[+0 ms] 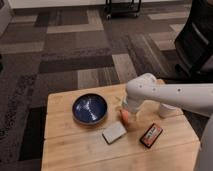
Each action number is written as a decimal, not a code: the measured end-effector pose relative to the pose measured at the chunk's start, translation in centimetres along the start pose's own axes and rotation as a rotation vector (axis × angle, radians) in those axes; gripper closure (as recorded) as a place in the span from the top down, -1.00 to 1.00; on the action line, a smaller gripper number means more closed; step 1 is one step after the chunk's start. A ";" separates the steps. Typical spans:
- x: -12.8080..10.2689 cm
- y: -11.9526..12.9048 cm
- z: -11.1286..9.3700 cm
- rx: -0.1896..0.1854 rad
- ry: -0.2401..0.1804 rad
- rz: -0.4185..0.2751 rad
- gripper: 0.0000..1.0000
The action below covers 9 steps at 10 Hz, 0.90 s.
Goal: Push the eraser across the table
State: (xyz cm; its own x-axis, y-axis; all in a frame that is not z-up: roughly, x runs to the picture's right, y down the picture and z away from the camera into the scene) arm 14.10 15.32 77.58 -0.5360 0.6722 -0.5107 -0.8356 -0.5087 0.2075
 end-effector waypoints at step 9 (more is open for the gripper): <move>4.9 -15.2 -5.9 0.162 -0.070 0.166 0.30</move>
State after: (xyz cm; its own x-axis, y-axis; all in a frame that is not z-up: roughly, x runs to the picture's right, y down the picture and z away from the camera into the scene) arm 24.85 23.13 66.98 -0.6698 0.6252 -0.4006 -0.7408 -0.5260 0.4177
